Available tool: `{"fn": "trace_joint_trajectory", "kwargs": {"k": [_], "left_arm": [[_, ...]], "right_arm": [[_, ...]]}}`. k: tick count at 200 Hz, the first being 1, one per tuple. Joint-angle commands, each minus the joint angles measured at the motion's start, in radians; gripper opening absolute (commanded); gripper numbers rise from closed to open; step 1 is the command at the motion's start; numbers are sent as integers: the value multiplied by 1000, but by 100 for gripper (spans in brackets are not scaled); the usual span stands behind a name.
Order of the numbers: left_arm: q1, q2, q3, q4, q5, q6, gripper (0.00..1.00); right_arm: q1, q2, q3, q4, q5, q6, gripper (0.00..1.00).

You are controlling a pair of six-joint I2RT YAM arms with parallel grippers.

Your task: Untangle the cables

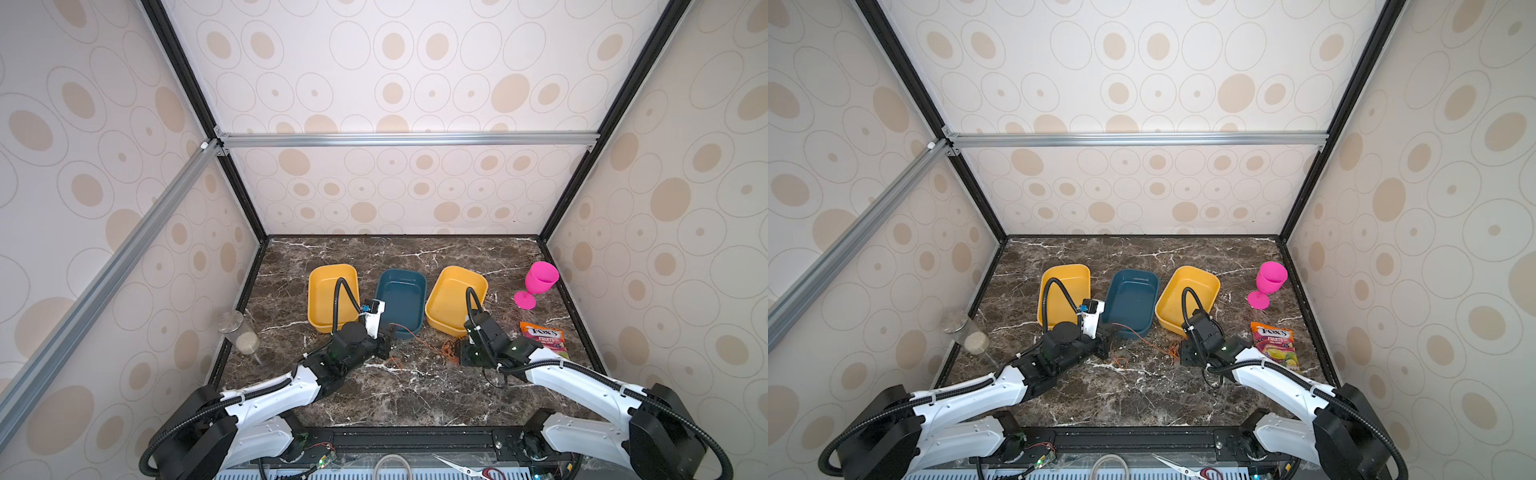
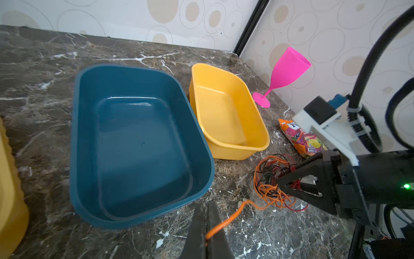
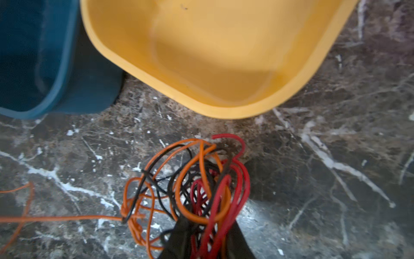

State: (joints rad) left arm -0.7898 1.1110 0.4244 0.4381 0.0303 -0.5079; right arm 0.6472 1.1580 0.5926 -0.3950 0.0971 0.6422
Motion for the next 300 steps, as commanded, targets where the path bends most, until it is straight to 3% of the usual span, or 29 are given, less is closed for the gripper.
{"fn": "trace_joint_trajectory", "kwargs": {"k": [1, 66, 90, 112, 163, 195, 214, 232, 256, 300], "left_arm": [[7, -61, -17, -46, -56, -18, 0], [28, -183, -6, -193, -168, -44, 0], [36, -191, 34, -284, -225, -40, 0], [63, -230, 47, -334, -259, -57, 0], [127, -333, 51, -377, -226, -89, 0], [130, -294, 47, -298, -48, -63, 0], [131, -277, 55, -290, -14, -57, 0], [130, -280, 68, -291, 6, -51, 0], [131, -299, 84, -297, 18, -50, 0], [130, -355, 101, -294, 34, -73, 0]], "right_arm": [[5, 20, -10, -63, 77, 37, 26], [6, 19, -36, -121, 121, 41, 27], [5, -5, -37, -151, 133, 38, 36], [6, -33, -35, -184, 164, 33, 38], [3, -91, -22, -239, 176, -23, 49], [4, -142, -3, -218, 55, -122, 53], [4, -177, 23, -202, -34, -163, 54], [5, -193, 34, -132, -128, -174, 63], [9, -142, 55, -46, -143, -149, 73], [32, 71, 104, 10, -76, -106, 74]]}}
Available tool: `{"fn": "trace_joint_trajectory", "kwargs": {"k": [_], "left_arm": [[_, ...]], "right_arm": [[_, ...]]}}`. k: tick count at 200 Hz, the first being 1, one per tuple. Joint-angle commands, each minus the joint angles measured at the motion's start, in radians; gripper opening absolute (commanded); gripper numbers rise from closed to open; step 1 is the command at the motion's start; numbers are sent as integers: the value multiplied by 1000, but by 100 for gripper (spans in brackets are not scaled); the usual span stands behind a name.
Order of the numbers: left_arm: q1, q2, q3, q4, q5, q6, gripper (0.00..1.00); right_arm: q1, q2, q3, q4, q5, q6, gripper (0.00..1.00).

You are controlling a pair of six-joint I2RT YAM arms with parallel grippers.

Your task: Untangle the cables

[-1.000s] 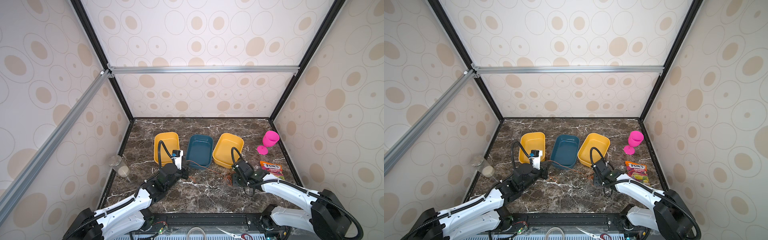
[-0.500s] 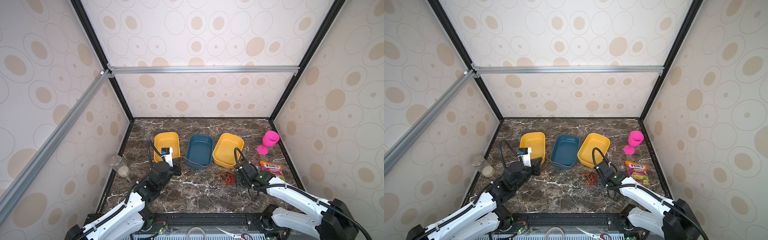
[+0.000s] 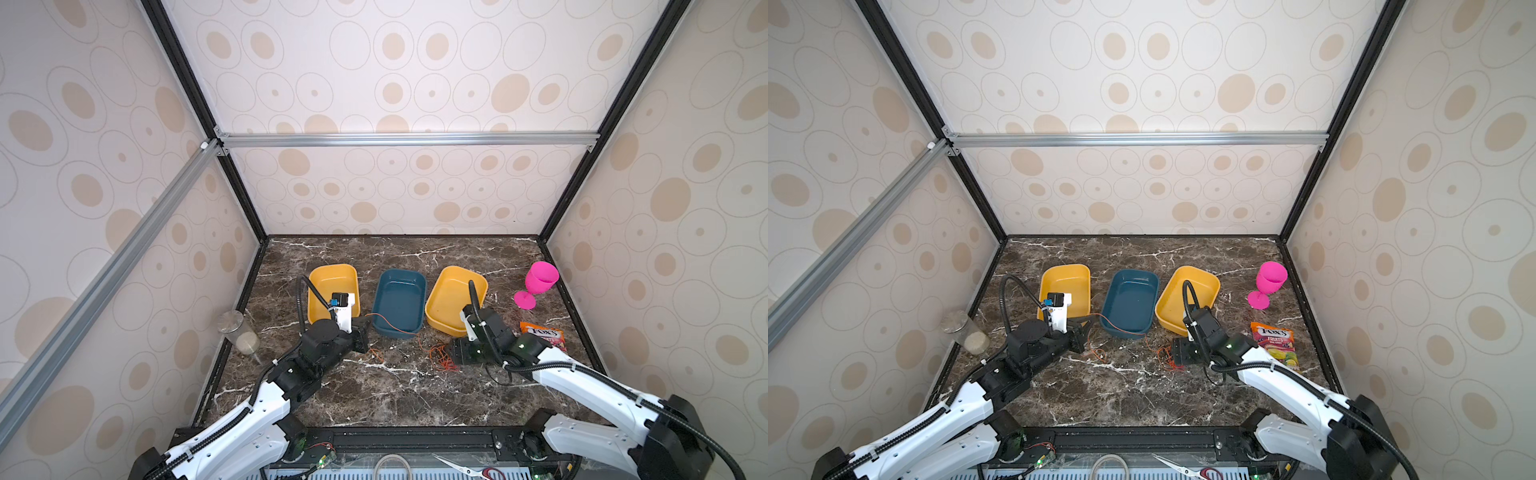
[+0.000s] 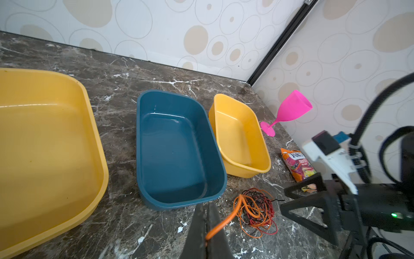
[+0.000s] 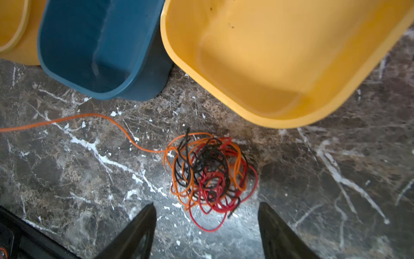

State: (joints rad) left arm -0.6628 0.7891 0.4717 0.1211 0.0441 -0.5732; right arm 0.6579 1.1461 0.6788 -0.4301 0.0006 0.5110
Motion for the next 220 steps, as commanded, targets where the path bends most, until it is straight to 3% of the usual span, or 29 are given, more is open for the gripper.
{"fn": "trace_joint_trajectory", "kwargs": {"k": [1, 28, 87, 121, 153, 220], "left_arm": [[3, -34, 55, 23, 20, -8, 0], [5, -55, 76, 17, 20, -8, 0], [20, -65, 97, -28, -52, -11, 0], [74, -63, 89, -91, -119, -41, 0], [142, -80, 73, -144, -161, -67, 0], [236, -121, 91, -275, -227, -73, 0]], "right_arm": [[22, 87, 18, 50, 21, 25, 74], [52, 185, 18, 104, 32, 36, 71], [58, 200, -16, 8, 136, 51, 20], [54, 81, -43, -99, 220, 51, 7], [-3, -33, -57, -204, 273, 71, 0], [-125, -140, -66, -323, 317, 113, 2]]}}
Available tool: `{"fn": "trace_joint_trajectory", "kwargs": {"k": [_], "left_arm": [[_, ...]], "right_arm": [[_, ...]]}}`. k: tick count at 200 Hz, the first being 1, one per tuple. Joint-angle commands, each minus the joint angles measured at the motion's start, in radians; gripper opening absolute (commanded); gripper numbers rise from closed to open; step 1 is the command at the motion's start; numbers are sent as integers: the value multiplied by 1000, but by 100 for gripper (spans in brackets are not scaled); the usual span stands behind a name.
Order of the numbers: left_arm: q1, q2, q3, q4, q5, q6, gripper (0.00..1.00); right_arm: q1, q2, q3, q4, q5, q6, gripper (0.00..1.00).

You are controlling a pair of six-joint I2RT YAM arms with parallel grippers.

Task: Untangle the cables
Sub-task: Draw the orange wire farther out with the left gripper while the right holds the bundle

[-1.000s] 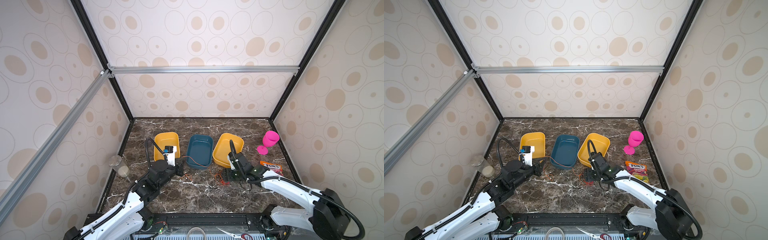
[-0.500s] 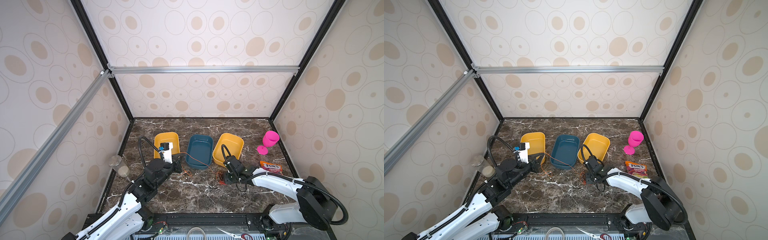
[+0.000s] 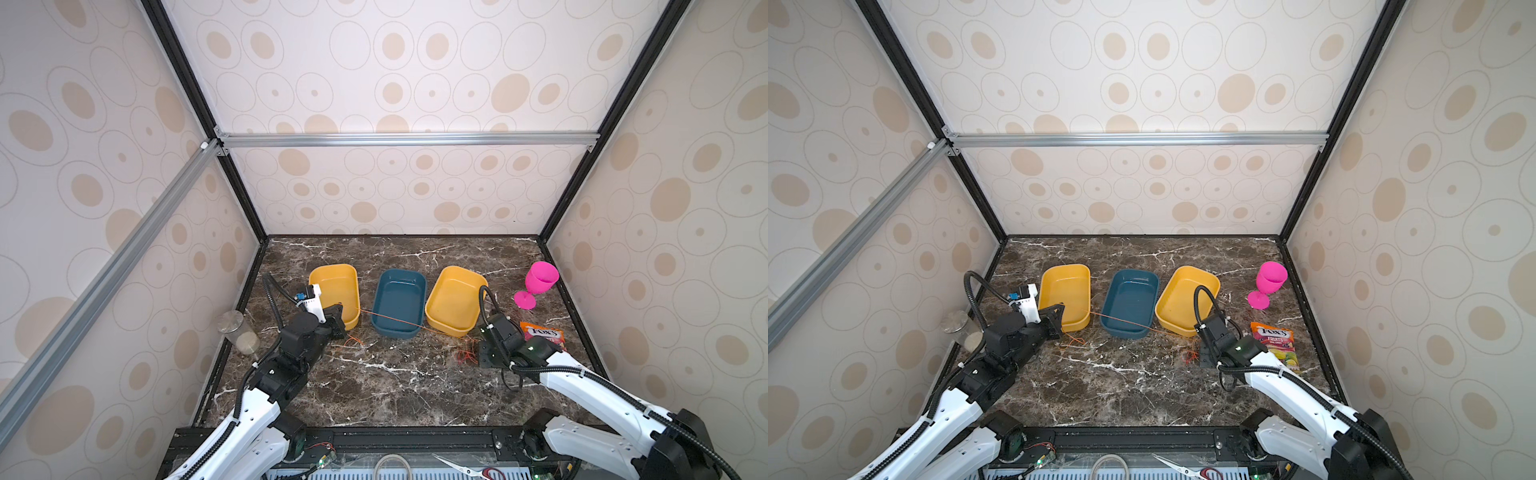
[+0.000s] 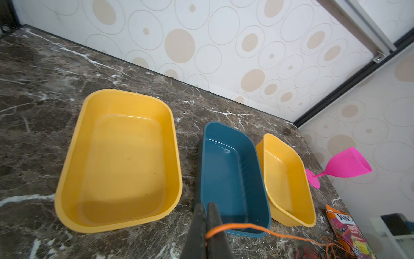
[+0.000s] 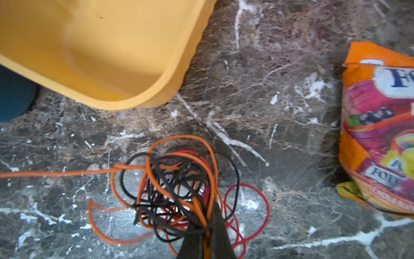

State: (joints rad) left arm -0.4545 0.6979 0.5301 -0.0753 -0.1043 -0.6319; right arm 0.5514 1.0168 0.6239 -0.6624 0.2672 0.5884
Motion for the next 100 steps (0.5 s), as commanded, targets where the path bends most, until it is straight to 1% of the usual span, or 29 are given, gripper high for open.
{"fn": "trace_joint_trajectory", "kwargs": {"k": [1, 12, 30, 44, 56, 68, 82, 100], "left_arm": [[29, -31, 34, -82, -81, -15, 0], [43, -44, 33, -95, -90, -18, 0], [66, -49, 33, -94, -68, -24, 0], [71, -50, 33, -89, -53, -22, 0], [73, -52, 26, -55, 1, -8, 0], [73, -48, 18, -3, 88, 14, 0], [74, -40, 17, 24, 147, 19, 0], [73, -37, 27, 25, 193, 31, 0]], "right_arm": [[-19, -11, -11, -91, 52, 35, 2], [-23, -2, -13, -92, 51, 36, 2], [-24, 20, -14, -76, 18, 26, 3], [-23, 43, -2, -71, -43, 0, 5], [-13, 59, -1, -41, -121, -34, 9], [13, 67, -9, -9, -155, -56, 12], [40, 78, -8, 10, -182, -64, 14], [67, 82, 5, 10, -195, -76, 27]]}}
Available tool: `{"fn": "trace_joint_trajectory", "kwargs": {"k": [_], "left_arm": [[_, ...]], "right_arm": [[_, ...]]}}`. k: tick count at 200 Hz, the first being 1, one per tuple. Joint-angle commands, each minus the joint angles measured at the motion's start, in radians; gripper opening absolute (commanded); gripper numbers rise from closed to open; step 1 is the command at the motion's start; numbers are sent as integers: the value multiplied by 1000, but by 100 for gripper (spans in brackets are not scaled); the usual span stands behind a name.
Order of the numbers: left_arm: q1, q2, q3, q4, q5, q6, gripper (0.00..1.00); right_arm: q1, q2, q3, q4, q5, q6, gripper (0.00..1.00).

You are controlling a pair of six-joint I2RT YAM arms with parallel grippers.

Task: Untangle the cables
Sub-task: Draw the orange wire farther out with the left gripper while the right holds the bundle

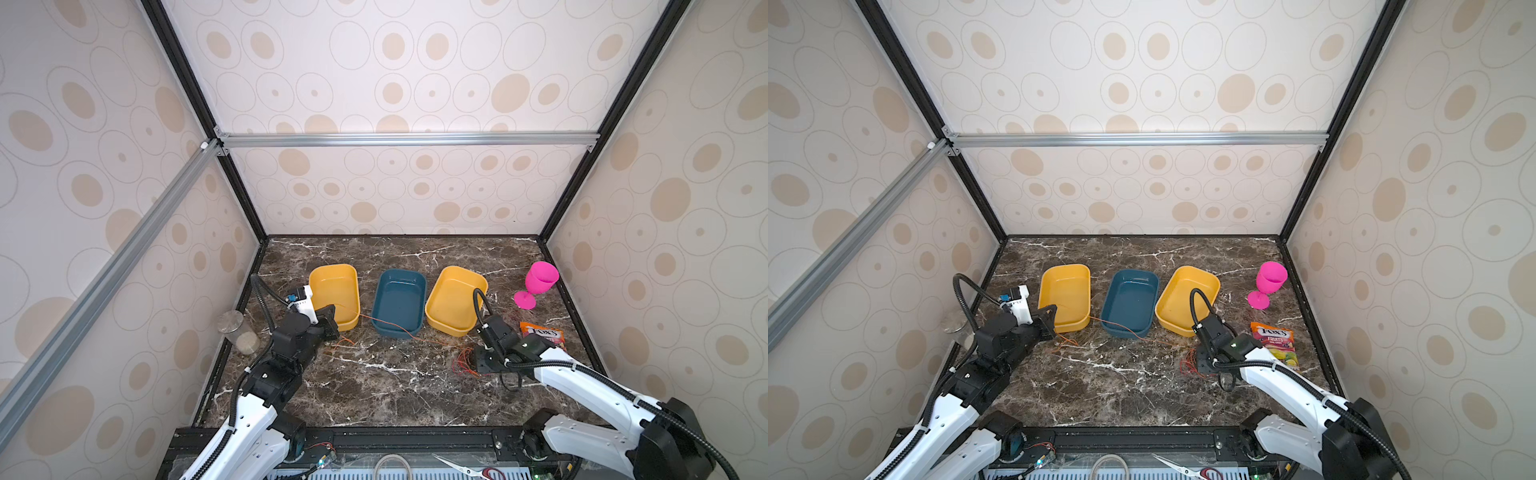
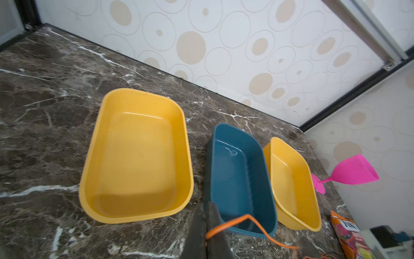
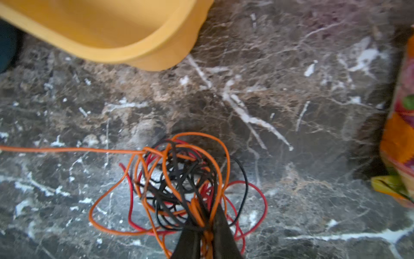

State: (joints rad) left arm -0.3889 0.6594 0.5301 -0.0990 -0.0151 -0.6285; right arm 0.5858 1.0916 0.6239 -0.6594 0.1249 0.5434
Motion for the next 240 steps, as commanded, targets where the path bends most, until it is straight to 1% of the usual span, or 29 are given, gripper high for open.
{"fn": "trace_joint_trajectory", "kwargs": {"k": [1, 13, 26, 43, 61, 66, 78, 95, 123, 134, 151, 165, 176, 198, 215, 224, 235, 240], "left_arm": [[7, 3, 28, 48, 106, 29, 0], [7, 0, 40, 41, 128, 37, 0], [8, -3, 54, 33, 149, 44, 0], [7, -4, 63, 42, 192, 46, 0], [8, 5, 72, 66, 266, 43, 0], [7, 9, 76, 68, 282, 40, 0], [7, 12, 82, 74, 301, 33, 0], [7, 6, 85, 81, 297, 27, 0], [7, 8, 99, 82, 300, 26, 0], [7, 8, 107, 82, 299, 26, 0], [8, 5, 118, 77, 293, 27, 0], [8, 5, 126, 66, 290, 30, 0], [7, 1, 133, 59, 286, 32, 0], [8, -13, 132, 56, 273, 37, 0], [9, -21, 126, 54, 265, 41, 0], [9, -21, 120, 52, 267, 41, 0], [8, -18, 110, 53, 279, 40, 0], [8, -16, 104, 54, 288, 39, 0]], "right_arm": [[35, 7, 7, 7, -53, -31, 28], [46, -3, 21, -10, -48, -39, 38], [48, -21, 47, -38, -49, -55, 44], [57, -41, 91, -66, -64, -83, 45], [81, -51, 134, -60, -73, -109, 45], [87, -52, 143, -49, -78, -116, 48], [94, -46, 153, 3, -104, -131, 50], [106, -9, 152, 105, -175, -156, 51], [152, 116, 141, 261, -238, -236, 52], [166, 159, 121, 341, -260, -265, 57], [175, 218, 84, 464, -310, -282, 60], [174, 259, 69, 523, -312, -282, 60], [175, 289, 62, 544, -274, -288, 60], [175, 342, 75, 530, -174, -294, 58], [174, 367, 66, 546, -153, -290, 52], [175, 368, 58, 555, -162, -286, 45], [174, 355, 52, 557, -190, -282, 28], [174, 344, 50, 559, -201, -278, 22]]}}
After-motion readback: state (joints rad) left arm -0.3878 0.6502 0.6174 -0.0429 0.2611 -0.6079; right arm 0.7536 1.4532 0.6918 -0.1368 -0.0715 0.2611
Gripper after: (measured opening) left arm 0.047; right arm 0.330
